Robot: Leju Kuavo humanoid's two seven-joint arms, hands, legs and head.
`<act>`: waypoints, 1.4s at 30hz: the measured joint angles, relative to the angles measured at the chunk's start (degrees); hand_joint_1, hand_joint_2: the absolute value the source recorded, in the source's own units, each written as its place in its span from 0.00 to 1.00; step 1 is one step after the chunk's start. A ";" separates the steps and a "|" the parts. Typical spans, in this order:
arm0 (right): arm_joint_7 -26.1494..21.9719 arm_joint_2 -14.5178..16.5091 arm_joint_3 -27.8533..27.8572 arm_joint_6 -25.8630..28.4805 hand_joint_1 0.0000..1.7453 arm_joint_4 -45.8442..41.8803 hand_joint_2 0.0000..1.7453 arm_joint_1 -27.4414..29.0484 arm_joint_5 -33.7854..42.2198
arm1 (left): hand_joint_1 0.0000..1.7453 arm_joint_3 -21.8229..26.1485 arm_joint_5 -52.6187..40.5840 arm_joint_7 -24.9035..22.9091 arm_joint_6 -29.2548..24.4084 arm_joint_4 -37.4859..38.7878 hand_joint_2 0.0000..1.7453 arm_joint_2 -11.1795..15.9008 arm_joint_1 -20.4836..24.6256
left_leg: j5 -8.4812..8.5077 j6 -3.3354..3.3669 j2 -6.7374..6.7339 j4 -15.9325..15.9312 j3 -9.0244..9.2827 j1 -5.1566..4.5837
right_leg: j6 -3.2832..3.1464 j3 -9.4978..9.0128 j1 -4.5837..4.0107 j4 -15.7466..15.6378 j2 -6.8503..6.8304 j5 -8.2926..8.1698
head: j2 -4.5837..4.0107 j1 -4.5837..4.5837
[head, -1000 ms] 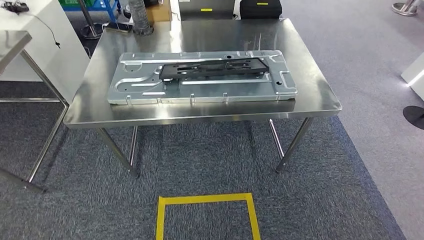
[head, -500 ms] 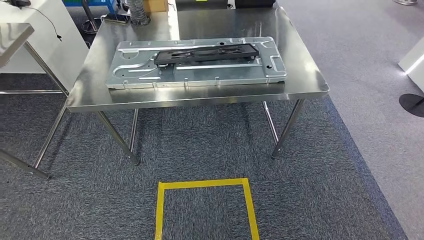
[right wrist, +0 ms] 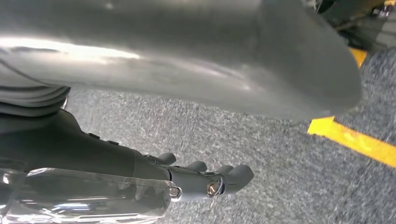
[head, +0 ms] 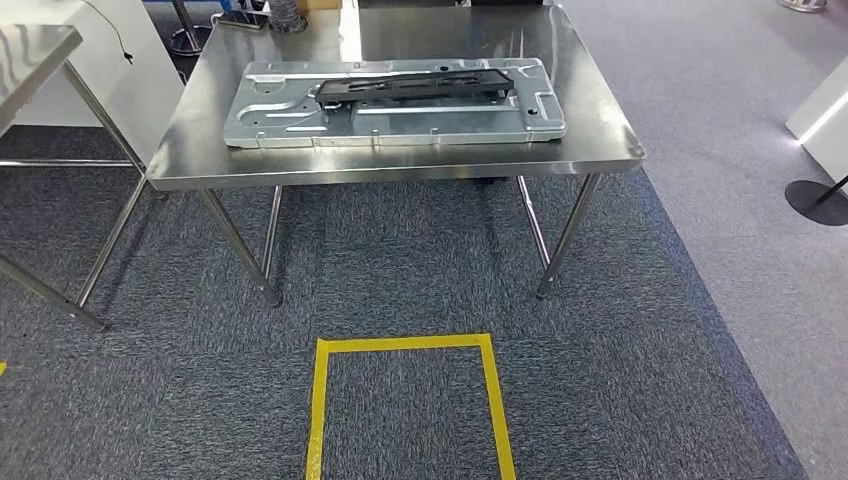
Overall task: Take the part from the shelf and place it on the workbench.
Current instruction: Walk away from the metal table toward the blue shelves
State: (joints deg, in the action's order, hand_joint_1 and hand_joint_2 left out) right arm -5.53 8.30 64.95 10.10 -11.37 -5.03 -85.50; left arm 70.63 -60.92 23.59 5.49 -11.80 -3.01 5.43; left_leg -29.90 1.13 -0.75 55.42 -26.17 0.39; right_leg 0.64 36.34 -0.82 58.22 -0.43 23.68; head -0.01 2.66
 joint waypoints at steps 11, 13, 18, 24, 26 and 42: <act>-0.60 -0.21 -0.79 -0.78 0.00 0.00 0.00 0.02 -0.58 | 0.00 0.08 0.28 -0.15 -0.45 0.00 0.00 -0.04 -0.04 | 4.90 0.26 -0.27 0.74 -6.43 0.28 | 2.20 -1.42 1.64 11.42 0.37 9.98 | 0.01 0.00; -1.08 -0.35 -1.09 -0.87 0.00 0.00 0.00 -0.13 -0.75 | 0.00 0.14 0.56 -0.31 -0.59 0.00 0.00 -0.04 -0.02 | 6.59 -0.85 -0.29 1.79 -8.96 0.36 | 1.77 -8.83 1.79 1.38 0.42 8.18 | 0.01 0.01; -1.49 -0.72 -1.37 -1.79 0.00 0.00 0.00 -0.08 -0.02 | 0.00 0.63 1.41 -0.39 -0.91 0.00 0.00 -0.05 -0.18 | 3.06 -2.55 0.08 6.49 -11.84 0.77 | -0.99 -10.14 1.80 -3.63 0.03 6.41 | 0.01 0.01; 0.18 -0.91 -0.36 -4.79 0.00 0.00 0.25 -0.13 3.29 | 0.00 1.43 1.85 -1.43 -1.61 0.00 0.00 -0.16 -0.17 | 0.50 -2.30 0.21 15.57 -10.87 0.76 | -1.42 -6.72 0.92 -2.49 -0.04 4.31 | 0.01 0.01; 1.41 -0.91 0.19 -5.57 0.00 0.00 0.75 -0.17 4.07 | 0.00 1.50 1.81 -2.16 -1.84 0.00 0.00 -0.19 -0.06 | 1.61 -1.68 0.27 7.46 -5.23 0.57 | -1.11 -6.00 0.77 -1.90 -0.01 4.03 | 0.01 0.00; 5.24 -1.49 2.13 -7.10 0.00 0.02 0.75 -0.43 5.60 | 0.00 1.97 2.33 -4.75 -2.62 0.00 1.00 -0.55 0.20 | 1.91 0.46 0.09 2.51 -4.74 0.36 | 3.25 -6.93 2.77 -0.46 0.43 5.39 | 0.01 0.01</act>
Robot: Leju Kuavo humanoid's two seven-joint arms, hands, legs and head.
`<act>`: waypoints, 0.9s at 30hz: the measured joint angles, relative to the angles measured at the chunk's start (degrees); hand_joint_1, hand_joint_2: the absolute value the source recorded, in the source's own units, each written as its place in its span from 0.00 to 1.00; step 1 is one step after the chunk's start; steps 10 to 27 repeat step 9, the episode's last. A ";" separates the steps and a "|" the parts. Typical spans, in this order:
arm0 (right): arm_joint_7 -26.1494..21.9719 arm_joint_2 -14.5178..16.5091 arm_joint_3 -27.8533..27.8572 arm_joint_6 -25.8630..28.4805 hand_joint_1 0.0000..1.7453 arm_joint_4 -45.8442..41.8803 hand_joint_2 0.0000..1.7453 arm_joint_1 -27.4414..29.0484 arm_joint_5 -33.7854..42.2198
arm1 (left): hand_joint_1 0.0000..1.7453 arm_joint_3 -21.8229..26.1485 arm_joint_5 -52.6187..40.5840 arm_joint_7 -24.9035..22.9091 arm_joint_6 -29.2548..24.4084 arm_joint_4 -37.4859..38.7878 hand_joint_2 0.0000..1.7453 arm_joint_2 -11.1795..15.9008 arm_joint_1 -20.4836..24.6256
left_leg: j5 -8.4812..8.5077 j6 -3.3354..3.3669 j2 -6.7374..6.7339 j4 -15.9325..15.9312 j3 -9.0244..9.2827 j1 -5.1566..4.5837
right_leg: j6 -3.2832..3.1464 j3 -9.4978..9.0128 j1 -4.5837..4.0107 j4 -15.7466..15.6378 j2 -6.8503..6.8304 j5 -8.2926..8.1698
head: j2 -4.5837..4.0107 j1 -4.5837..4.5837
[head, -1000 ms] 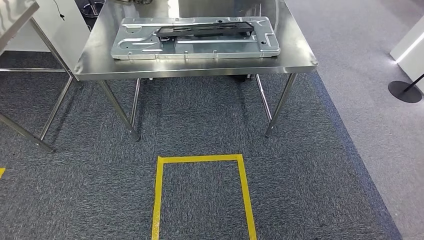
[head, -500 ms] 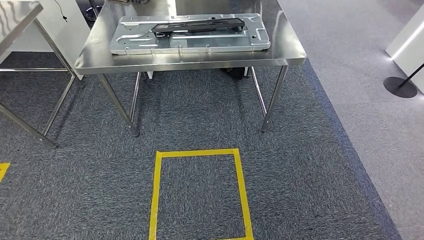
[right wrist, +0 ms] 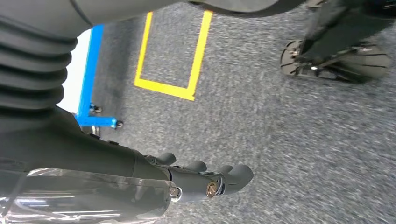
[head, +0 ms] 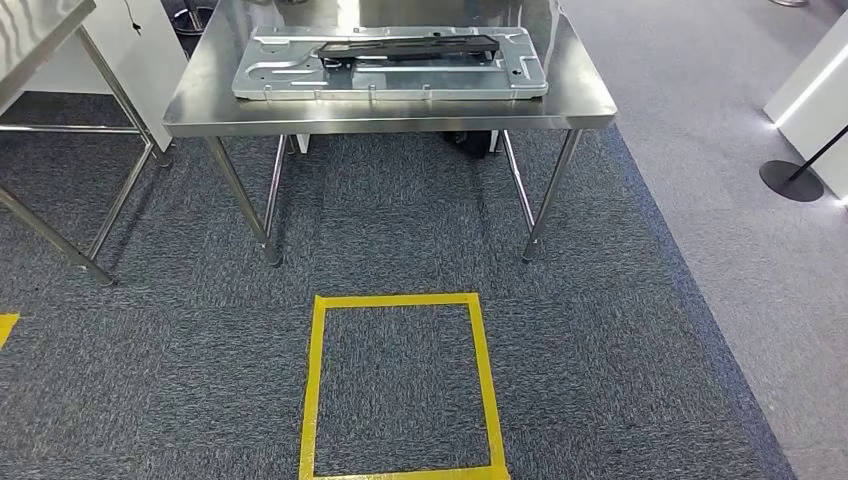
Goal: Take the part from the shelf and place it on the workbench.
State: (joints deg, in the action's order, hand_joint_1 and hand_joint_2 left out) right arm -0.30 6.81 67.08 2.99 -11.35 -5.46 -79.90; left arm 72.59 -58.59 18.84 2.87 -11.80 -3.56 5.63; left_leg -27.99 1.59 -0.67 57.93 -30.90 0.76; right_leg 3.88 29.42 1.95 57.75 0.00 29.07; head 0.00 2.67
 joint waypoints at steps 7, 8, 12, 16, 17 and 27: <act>0.52 -0.36 -0.46 0.18 0.00 -0.09 1.00 0.20 2.23 | 0.00 -0.37 1.90 -0.89 0.41 -0.01 1.00 -0.16 -0.21 | 0.34 -1.08 0.07 0.14 -0.44 0.01 | -1.13 -0.07 -0.67 -1.13 0.14 -0.40 | 0.00 0.01; 0.64 -0.48 -1.11 0.21 0.00 -0.14 1.00 0.37 3.33 | 0.00 -1.16 2.65 -1.13 0.43 -0.01 1.00 -0.16 -0.36 | 0.40 -1.14 0.07 0.10 -0.45 0.02 | -1.15 -0.03 -0.67 -1.10 0.14 -0.41 | 0.00 0.01; 0.72 -0.53 -1.48 0.22 0.00 -0.16 1.00 0.45 3.91 | 0.00 -1.61 3.06 -1.25 0.43 -0.01 1.00 -0.16 -0.43 | 0.42 -1.17 0.08 0.09 -0.45 0.02 | -1.17 -0.01 -0.67 -1.08 0.14 -0.41 | 0.00 0.00; 0.72 -0.53 -1.48 0.22 0.00 -0.16 1.00 0.45 3.91 | 0.00 -1.61 3.06 -1.25 0.43 -0.01 1.00 -0.16 -0.43 | 0.42 -1.17 0.08 0.09 -0.45 0.02 | -1.17 -0.01 -0.67 -1.08 0.14 -0.41 | 0.00 0.00; 0.72 -0.53 -1.48 0.22 0.00 -0.16 1.00 0.45 3.91 | 0.00 -1.61 3.06 -1.25 0.43 -0.01 1.00 -0.16 -0.43 | 0.42 -1.17 0.08 0.09 -0.45 0.02 | -1.17 -0.01 -0.67 -1.08 0.14 -0.41 | 0.00 0.00; 0.72 -0.53 -1.48 0.22 0.00 -0.16 1.00 0.45 3.91 | 0.00 -1.61 3.06 -1.25 0.43 -0.01 1.00 -0.16 -0.43 | 0.42 -1.17 0.08 0.09 -0.45 0.02 | -1.17 -0.01 -0.67 -1.08 0.14 -0.41 | 0.00 0.00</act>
